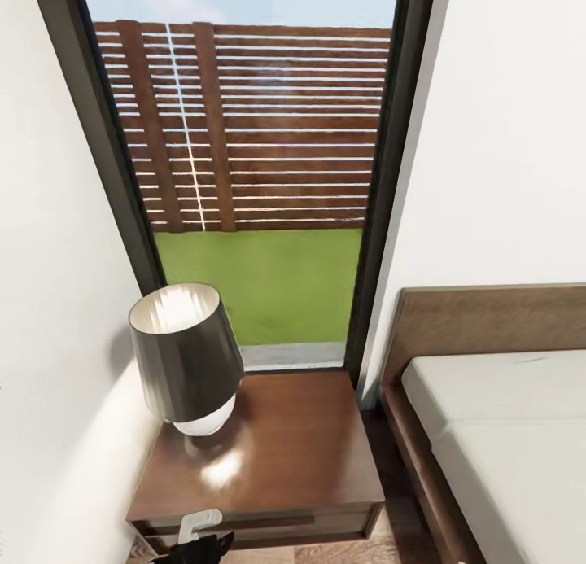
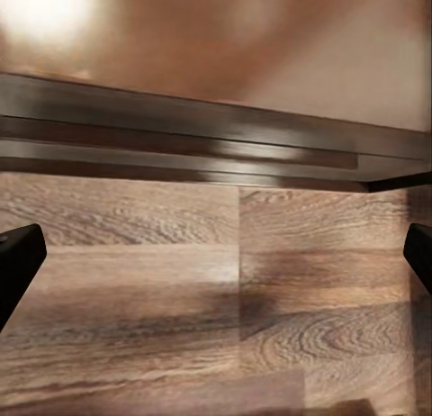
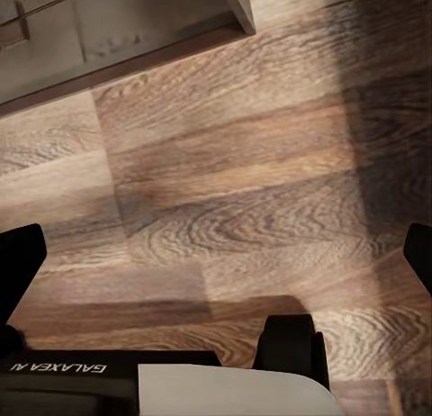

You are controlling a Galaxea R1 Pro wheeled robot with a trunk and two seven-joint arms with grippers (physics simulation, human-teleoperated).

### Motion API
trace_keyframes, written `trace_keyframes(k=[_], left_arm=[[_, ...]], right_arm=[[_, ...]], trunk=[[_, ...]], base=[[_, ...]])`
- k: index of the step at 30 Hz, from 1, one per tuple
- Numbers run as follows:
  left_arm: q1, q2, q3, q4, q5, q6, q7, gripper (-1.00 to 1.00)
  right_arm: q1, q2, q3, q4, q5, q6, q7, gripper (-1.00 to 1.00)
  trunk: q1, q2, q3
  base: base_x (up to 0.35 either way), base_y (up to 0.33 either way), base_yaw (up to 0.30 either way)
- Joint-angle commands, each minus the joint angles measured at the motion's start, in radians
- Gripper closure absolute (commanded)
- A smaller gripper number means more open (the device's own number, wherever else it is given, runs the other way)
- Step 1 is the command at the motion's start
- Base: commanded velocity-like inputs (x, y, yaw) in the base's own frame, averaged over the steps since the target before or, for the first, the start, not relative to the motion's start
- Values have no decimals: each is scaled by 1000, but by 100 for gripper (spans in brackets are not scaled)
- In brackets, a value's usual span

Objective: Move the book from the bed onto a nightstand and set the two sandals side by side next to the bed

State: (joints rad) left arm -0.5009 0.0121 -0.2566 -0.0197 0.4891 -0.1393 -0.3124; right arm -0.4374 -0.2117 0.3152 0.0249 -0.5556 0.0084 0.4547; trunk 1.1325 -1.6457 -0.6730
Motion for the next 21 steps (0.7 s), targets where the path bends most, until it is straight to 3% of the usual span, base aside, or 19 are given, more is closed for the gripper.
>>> trace_keyframes(k=[1,21], left_arm=[[-1,0,-9,1,9,-3,-4,-100],[-1,0,-9,1,9,-3,-4,-100]], right_arm=[[-1,0,7,3,-10,1,6,-100],[0,0,5,40,-5,2,6,-100]], trunk=[[-4,7,2],[-81,147,65]], base=[[0,0,0],[0,0,0]])
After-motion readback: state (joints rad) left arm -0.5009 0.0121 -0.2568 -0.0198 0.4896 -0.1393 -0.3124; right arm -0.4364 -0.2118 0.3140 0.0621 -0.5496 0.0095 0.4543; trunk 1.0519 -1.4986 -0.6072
